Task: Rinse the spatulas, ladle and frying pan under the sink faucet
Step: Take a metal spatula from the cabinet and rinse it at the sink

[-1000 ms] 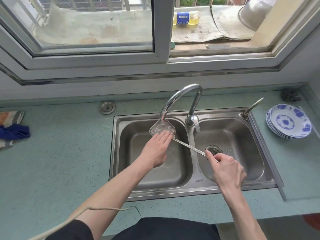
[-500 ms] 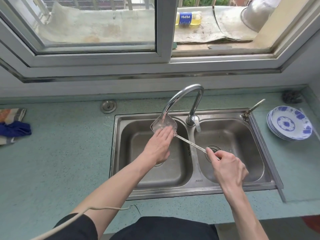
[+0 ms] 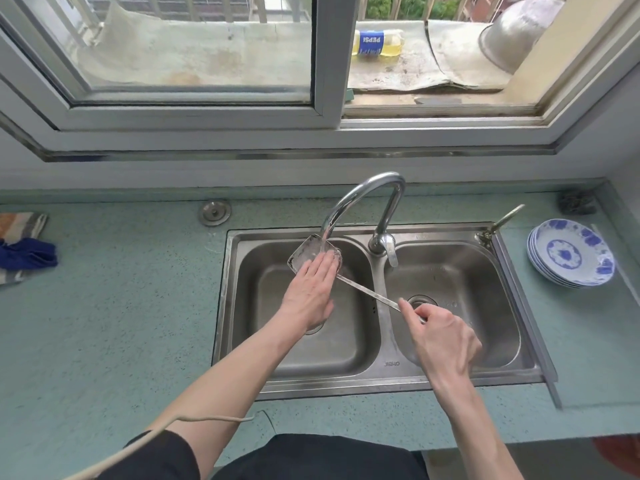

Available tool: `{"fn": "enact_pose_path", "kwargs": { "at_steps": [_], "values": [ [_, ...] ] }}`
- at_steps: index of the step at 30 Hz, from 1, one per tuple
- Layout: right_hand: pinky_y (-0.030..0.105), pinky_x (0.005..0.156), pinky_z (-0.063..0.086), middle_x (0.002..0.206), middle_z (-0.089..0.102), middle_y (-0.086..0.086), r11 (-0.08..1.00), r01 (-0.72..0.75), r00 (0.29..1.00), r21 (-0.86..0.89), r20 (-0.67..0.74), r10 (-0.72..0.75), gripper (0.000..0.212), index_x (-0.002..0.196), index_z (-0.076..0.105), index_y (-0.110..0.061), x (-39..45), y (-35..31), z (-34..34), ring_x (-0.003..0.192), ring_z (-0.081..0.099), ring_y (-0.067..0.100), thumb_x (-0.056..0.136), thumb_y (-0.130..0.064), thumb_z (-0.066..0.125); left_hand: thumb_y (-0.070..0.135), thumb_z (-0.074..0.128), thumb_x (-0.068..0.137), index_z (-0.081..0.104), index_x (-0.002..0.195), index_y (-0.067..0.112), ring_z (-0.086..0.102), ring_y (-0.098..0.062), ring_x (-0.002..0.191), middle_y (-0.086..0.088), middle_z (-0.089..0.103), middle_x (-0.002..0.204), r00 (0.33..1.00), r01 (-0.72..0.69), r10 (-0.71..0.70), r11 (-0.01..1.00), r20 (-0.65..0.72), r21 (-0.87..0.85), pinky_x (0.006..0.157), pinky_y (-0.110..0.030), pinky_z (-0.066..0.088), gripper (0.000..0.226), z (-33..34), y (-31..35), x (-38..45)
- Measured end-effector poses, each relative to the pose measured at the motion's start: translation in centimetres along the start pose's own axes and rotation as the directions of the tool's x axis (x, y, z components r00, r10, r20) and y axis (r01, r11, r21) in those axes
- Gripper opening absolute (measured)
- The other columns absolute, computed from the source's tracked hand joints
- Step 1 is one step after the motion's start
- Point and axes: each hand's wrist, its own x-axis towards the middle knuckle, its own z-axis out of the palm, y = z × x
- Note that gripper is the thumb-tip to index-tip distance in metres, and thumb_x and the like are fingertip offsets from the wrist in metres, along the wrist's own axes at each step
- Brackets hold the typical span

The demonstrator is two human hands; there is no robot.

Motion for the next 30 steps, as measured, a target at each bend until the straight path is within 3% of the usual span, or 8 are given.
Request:
{"fn": "enact_pose_path", "kwargs": {
  "at_steps": [3, 7, 11, 18, 21, 24, 27, 30],
  "values": [
    [0.033, 0.061, 0.044, 0.073, 0.073, 0.012, 1.0, -0.01, 1.0, -0.001, -0.011, 0.01, 0.049, 0.083, 0.078, -0.024, 0.3, 0.1, -0.3, 0.076, 0.07, 0.04, 0.094, -0.066, 0.056, 0.034, 0.053, 0.093, 0.012, 0.162, 0.006, 0.01, -0.028, 0.158, -0.013, 0.009, 0.171, 1.0, -0.008, 0.008, 1.0, 0.024, 0.009, 0.128, -0.044, 0.01, 0.085, 0.7, 0.3, -0.9],
    [0.033, 0.06, 0.043, 0.071, 0.072, 0.011, 1.0, -0.018, 1.0, 0.012, -0.002, 0.018, 0.05, 0.08, 0.077, -0.024, -0.2, 0.2, -0.2, 0.075, 0.069, 0.04, 0.094, -0.066, 0.055, 0.028, 0.055, 0.093, 0.012, 0.162, 0.005, 0.011, -0.028, 0.158, -0.013, 0.01, 0.171, 0.992, 0.125, -0.123, 0.988, -0.036, 0.092, 0.128, -0.046, 0.009, 0.085, 0.4, -1.0, -2.0],
    [0.032, 0.06, 0.039, 0.07, 0.072, 0.011, 1.0, 0.003, 1.0, 0.026, 0.005, -0.003, 0.052, 0.08, 0.077, -0.024, -0.5, -0.3, 0.0, 0.074, 0.069, 0.039, 0.094, -0.068, 0.054, 0.026, 0.055, 0.091, 0.01, 0.161, 0.001, 0.008, -0.033, 0.157, -0.018, 0.008, 0.17, 0.978, 0.207, -0.205, 0.978, -0.044, 0.04, 0.128, -0.047, 0.006, 0.087, -0.2, -0.6, -0.9],
    [0.031, 0.06, 0.04, 0.076, 0.075, 0.012, 0.999, 0.035, 0.999, -0.034, -0.021, -0.036, 0.046, 0.088, 0.08, -0.026, 0.1, -1.0, -0.7, 0.078, 0.071, 0.04, 0.094, -0.066, 0.057, 0.032, 0.055, 0.092, 0.018, 0.161, 0.004, 0.019, -0.03, 0.156, -0.015, 0.019, 0.168, 0.999, 0.053, -0.054, 0.993, -0.003, -0.101, 0.127, -0.042, 0.015, 0.083, 0.9, 0.6, -1.1],
    [0.032, 0.06, 0.041, 0.073, 0.074, 0.013, 1.0, 0.027, 0.999, -0.016, -0.031, -0.028, 0.048, 0.085, 0.08, -0.025, -0.1, -0.3, -0.5, 0.077, 0.07, 0.041, 0.094, -0.066, 0.057, 0.023, 0.057, 0.089, 0.022, 0.161, 0.006, 0.018, -0.028, 0.156, -0.012, 0.019, 0.169, 0.995, 0.094, -0.094, 0.996, -0.034, -0.007, 0.128, -0.045, 0.014, 0.082, 1.2, -0.9, -2.5],
    [0.032, 0.059, 0.038, 0.073, 0.074, 0.013, 0.999, 0.041, 0.999, -0.01, -0.01, -0.041, 0.048, 0.083, 0.079, -0.024, -0.6, -0.5, -0.3, 0.076, 0.07, 0.041, 0.094, -0.065, 0.057, 0.018, 0.054, 0.091, 0.011, 0.162, 0.002, 0.007, -0.031, 0.158, -0.017, 0.009, 0.17, 0.991, 0.134, -0.132, 0.99, -0.033, 0.053, 0.129, -0.046, 0.004, 0.084, 1.1, -1.4, -2.5],
    [0.031, 0.058, 0.036, 0.07, 0.073, 0.011, 0.998, 0.061, 0.998, -0.004, -0.002, -0.061, 0.049, 0.079, 0.077, -0.024, -0.9, -1.1, -0.5, 0.073, 0.069, 0.04, 0.094, -0.066, 0.057, 0.019, 0.052, 0.092, 0.002, 0.161, -0.002, 0.001, -0.034, 0.158, -0.021, -0.001, 0.17, 0.984, 0.175, -0.175, 0.985, -0.043, 0.003, 0.128, -0.046, 0.006, 0.087, 0.3, -0.7, -1.1],
    [0.031, 0.058, 0.037, 0.07, 0.072, 0.01, 0.998, 0.055, 0.998, 0.01, -0.015, -0.055, 0.05, 0.078, 0.076, -0.024, -0.8, -1.2, -0.6, 0.073, 0.069, 0.04, 0.093, -0.067, 0.057, 0.02, 0.054, 0.09, 0.006, 0.161, 0.001, 0.004, -0.033, 0.158, -0.018, 0.001, 0.17, 0.986, 0.155, -0.159, 0.986, -0.054, -0.067, 0.128, -0.046, 0.011, 0.088, -0.3, -0.2, -0.1]
  ]
}}
